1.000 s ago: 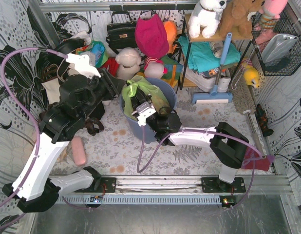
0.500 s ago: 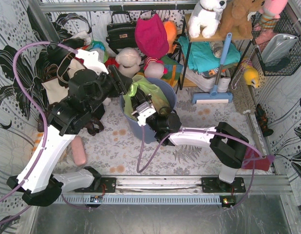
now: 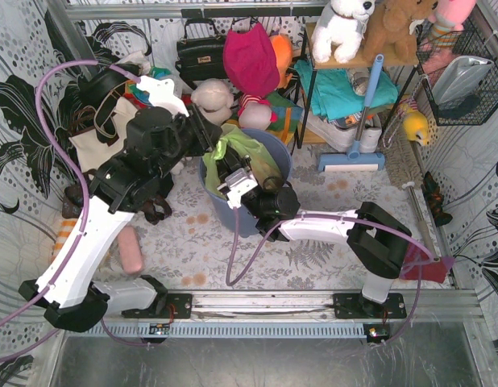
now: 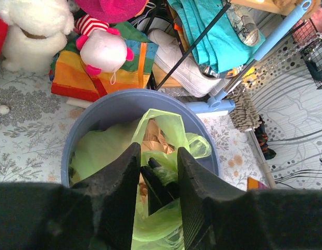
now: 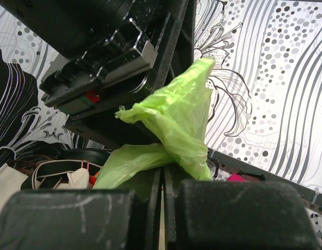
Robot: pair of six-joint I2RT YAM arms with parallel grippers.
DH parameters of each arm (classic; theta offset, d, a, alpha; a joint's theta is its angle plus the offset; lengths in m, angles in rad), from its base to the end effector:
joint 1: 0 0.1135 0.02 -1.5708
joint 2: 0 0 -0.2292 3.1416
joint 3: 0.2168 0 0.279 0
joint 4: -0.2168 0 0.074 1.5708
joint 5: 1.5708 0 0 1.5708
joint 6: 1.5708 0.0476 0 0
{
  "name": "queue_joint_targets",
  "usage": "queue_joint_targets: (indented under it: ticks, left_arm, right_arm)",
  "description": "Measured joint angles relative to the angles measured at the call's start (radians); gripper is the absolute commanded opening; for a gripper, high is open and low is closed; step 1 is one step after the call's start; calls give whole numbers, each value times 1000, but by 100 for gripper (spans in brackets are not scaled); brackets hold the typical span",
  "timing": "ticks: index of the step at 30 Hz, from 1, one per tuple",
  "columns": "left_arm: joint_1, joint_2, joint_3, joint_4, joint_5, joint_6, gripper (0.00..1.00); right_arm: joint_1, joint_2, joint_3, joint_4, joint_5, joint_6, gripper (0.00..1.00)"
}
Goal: Tie the trash bag
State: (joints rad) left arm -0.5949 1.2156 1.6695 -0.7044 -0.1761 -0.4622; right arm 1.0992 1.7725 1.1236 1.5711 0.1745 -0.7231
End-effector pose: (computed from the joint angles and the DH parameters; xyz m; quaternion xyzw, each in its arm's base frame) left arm 0.2332 -0.1477 0.4718 -0.0016 0.7887 -0.2481 0.5625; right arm 0.1856 0.3457 0.3175 -0.2002 0.2598 0.1492 0.9328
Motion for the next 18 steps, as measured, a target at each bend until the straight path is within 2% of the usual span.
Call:
queue_joint_targets:
  ticks: [11,15,18]
  left_arm:
    - [0,-4,5,24,-13,4,0]
    - [0,-4,8,23,0,8,0]
    - [0,-5,9,24,3,11,0]
  right_arm:
    - [3,0,0,-1,0,0,0]
    - [4,0,0,0,1,0,2]
    - [4,0,0,1,1,-1,16]
